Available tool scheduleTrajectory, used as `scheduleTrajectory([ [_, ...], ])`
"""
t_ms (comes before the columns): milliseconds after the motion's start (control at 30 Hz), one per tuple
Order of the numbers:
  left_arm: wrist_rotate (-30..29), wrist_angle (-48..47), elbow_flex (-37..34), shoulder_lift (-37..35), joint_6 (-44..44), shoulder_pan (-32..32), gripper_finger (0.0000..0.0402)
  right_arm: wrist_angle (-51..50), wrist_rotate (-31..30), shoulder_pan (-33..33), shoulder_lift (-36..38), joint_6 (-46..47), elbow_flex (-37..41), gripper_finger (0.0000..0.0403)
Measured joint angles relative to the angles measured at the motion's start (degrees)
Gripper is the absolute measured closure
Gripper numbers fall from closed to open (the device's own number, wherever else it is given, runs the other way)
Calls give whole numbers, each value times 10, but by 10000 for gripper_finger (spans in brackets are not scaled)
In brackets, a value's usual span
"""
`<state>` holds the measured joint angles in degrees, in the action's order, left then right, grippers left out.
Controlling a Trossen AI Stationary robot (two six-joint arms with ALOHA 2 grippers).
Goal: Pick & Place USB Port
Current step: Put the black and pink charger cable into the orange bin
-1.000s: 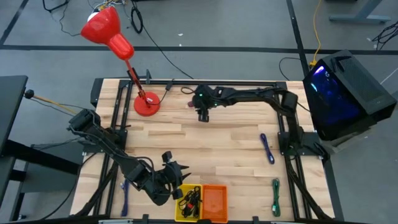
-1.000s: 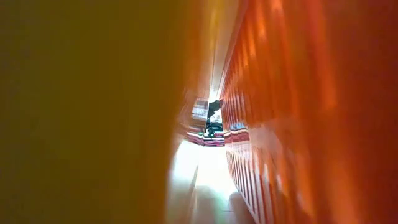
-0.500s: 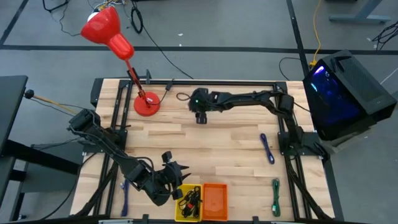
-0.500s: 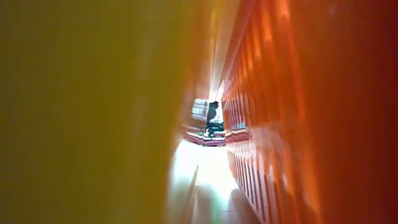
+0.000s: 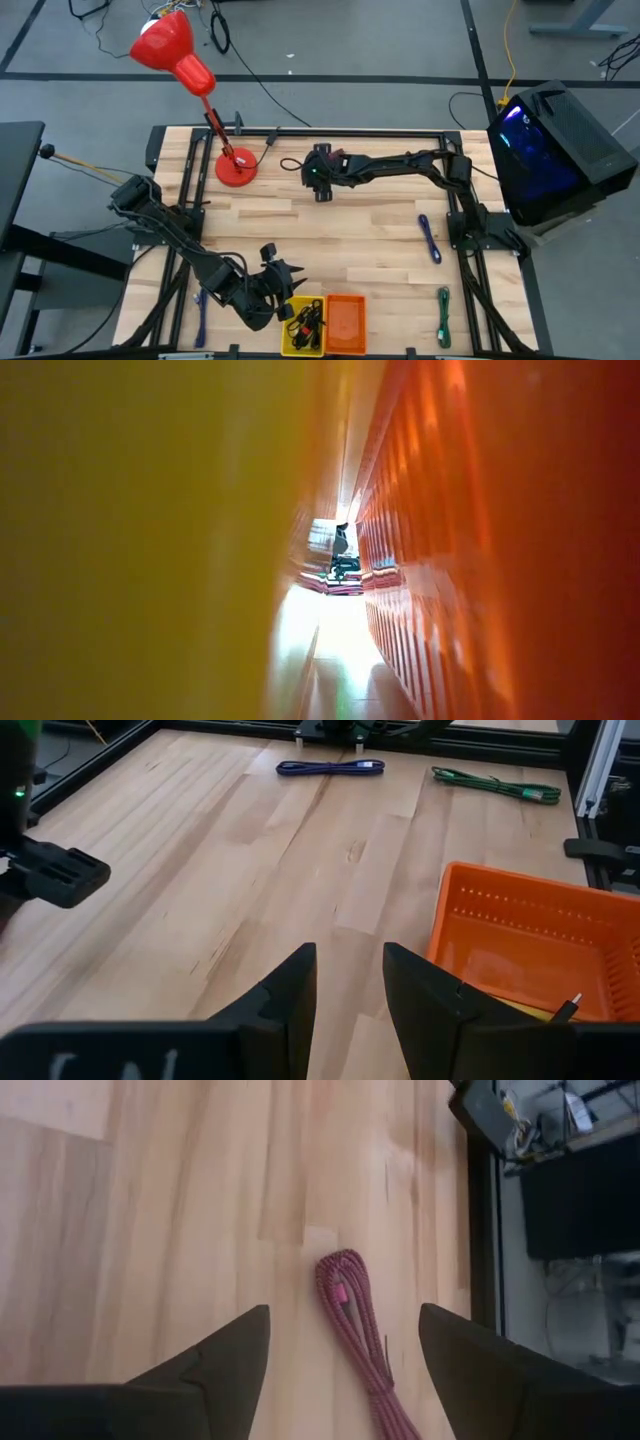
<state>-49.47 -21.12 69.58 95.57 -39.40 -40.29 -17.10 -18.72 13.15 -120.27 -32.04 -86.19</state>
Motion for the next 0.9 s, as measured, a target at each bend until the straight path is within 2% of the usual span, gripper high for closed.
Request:
scheduleTrajectory([
  [233,0,0,0,0,-7,0,280,-29,-78,11,0,-16,0,144],
  [367,0,0,0,0,-4,0,280,-25,-70,23,0,-10,0,144],
  [500,0,1,-1,0,-4,0,280,-19,-37,43,0,-3,0,144],
  [800,0,5,-7,6,-1,3,280,-48,-27,63,0,5,1,144],
  [900,-3,7,-7,9,-2,5,280,-49,-42,64,0,5,1,144],
])
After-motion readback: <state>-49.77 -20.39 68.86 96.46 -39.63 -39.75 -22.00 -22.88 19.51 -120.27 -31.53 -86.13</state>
